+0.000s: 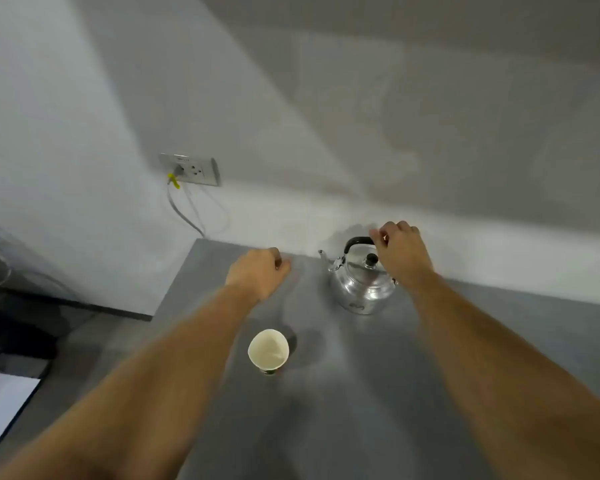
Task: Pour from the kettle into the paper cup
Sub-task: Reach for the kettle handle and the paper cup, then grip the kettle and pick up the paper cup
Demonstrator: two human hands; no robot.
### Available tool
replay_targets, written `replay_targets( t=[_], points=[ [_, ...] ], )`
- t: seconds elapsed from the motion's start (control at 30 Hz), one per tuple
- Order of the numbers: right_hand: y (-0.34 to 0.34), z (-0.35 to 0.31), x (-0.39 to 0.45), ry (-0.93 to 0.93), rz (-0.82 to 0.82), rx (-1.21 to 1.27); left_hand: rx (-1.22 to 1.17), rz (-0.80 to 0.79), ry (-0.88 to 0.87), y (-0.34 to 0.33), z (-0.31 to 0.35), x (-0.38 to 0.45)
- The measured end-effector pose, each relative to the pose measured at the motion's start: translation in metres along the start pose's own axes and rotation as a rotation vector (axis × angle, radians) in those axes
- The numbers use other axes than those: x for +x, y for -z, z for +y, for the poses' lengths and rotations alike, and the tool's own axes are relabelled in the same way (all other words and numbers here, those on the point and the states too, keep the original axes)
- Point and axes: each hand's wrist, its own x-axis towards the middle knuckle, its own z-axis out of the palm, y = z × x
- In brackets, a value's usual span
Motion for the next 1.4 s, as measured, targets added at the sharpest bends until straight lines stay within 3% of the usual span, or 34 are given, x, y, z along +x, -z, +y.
replay_targets(
  t=[0.27,0.67,1.1,1.3,1.4],
  points=[
    [-0.017,0.01,0.009,-0.13,-0.144,0.121,0.047,0.0,0.041,-0.016,-0.017,0.004],
    [-0.01,0.001,0.014,-0.256,-0.202,0.19,-0.047,0.001,0.128,-0.03,-0.047,-0.008],
    [0.052,-0.038,-0.028,-0.09,-0.077,0.117,-0.244,0.008,0.309,-0.072,-0.103,-0.065],
    [0.068,-0.061,-0.065,-0.026,-0.133,0.093,-0.377,0.015,0.329,-0.099,-0.127,-0.102],
    [0.07,-0.074,-0.081,0.022,-0.185,0.044,-0.482,-0.09,0.263,-0.105,-0.125,-0.115]
  ],
)
